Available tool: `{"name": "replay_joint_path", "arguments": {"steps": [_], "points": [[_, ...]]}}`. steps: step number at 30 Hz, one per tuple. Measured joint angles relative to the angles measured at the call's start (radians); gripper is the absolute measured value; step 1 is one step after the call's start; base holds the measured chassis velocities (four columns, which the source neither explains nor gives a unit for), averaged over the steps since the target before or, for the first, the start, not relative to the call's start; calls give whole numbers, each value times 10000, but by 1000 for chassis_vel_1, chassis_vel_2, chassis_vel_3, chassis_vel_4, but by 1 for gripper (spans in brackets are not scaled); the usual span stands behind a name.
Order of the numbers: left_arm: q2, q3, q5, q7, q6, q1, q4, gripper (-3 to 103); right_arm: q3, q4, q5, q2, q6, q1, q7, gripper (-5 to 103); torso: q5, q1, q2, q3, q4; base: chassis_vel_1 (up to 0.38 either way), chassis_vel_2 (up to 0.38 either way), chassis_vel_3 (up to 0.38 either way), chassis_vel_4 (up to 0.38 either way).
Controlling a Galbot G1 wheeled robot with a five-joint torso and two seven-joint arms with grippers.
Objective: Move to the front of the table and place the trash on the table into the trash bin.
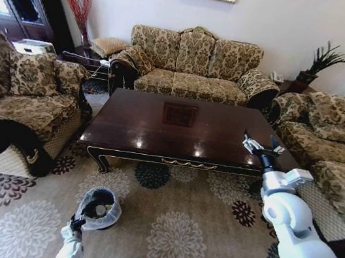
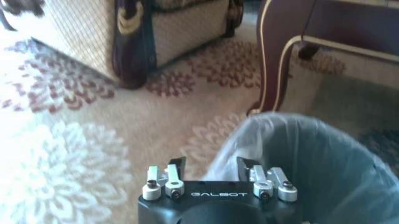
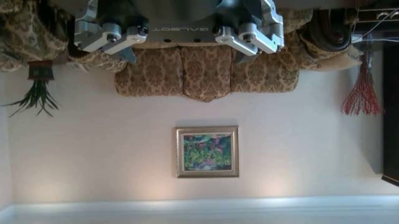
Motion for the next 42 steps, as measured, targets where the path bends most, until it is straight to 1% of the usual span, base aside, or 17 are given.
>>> {"name": "replay_joint_path", "arguments": {"steps": [2, 4, 5, 7, 10, 12, 13, 16, 17, 18, 20, 21, 25, 30, 33, 37, 42], "points": [[125, -50, -6, -17, -291, 183, -274, 60, 110, 0, 2, -30, -3, -62, -32, 100, 2, -1, 0, 0, 4, 0, 0, 0, 0], [358, -141, 10, -21, -823, 323, -567, 72, 250, -6, -15, -25, 1, -198, -115, 100, 1, -1, 0, 0, -3, 0, 0, 0, 0], [358, -141, 10, -21, -823, 323, -567, 72, 250, -6, -15, -25, 1, -198, -115, 100, 1, -1, 0, 0, -3, 0, 0, 0, 0], [571, -263, 1, 2, -1186, 426, -938, 82, 324, 6, -35, 48, 3, -310, -174, 100, 0, 0, 0, 0, -2, 0, 0, 0, 0], [648, -447, -203, 93, -1207, 641, -1891, 93, 386, 63, -46, 138, 3, -392, -205, 100, -3, 0, 0, 1, 0, 0, 0, 0, 0], [585, -803, -496, 106, -231, 1162, -3905, 99, 457, 182, -48, 224, -5, -558, -221, 100, -3, 0, -1, 0, -3, 0, 0, 0, 0], [585, -803, -496, 106, -231, 1162, -3905, 99, 457, 182, -48, 224, -5, -558, -221, 100, -3, 0, -1, 0, -3, 0, 0, 0, 0], [324, -1143, -758, -16, 2192, 2643, -7865, 100, 610, 562, -285, 490, -296, -1255, -372, 100, 5, 0, 0, 1, -3, 0, 0, 0, 0], [324, -1143, -758, -16, 2192, 2643, -7865, 100, 610, 562, -285, 490, -296, -1255, -372, 100, 5, 0, 0, 1, -3, 0, 0, 0, 0], [155, -1186, -766, -87, 3309, 3450, -9536, 100, 716, 784, -586, 715, -430, -1740, -575, 100, -1, 1, 0, 1, 2, 0, 0, 0, 0], [-230, -1122, -267, -18, 4311, 4463, -12069, 100, 920, 1285, -1179, 1190, -652, -2795, -1176, 100, 8, -1, 0, 0, 4, 0, 0, 0, 0], [-230, -1122, -267, -18, 4311, 4463, -12069, 100, 920, 1285, -1179, 1190, -652, -2795, -1176, 100, 8, -1, 0, 0, 4, 0, 0, 0, 0], [-1090, -631, 1168, 349, 4371, 5577, -14922, 100, 600, 2557, -2992, 2412, -800, -4998, -2276, 100, 4, -3, 1, -2, -5, 0, 0, 0, 0], [-1408, -381, 1584, 649, 4463, 5950, -15770, 100, -329, 3518, -4507, 3370, -866, -6149, -2346, 100, -5, -4, 1, -2, -2, 0, 0, 0, 0], [-1528, -334, 1669, 887, 4787, 5697, -15834, 100, -933, 3811, -5086, 3958, -992, -6295, -2226, 100, -2, -4, 2, -1, -3, 0, 0, 0, 0], [-1793, -459, 1749, 1095, 5030, 5286, -15704, 100, -1255, 3830, -5339, 4182, -1093, -5957, -1781, 100, 2, 2, -2, 1, 0, 0, 0, 0, 0], [-1859, -589, 1473, 1235, 4974, 5618, -15877, 100, -941, 3820, -5613, 4174, -1131, -5998, -1676, 100, 0, 1, -1, 1, 1, 0, 0, 0, 0]]}}
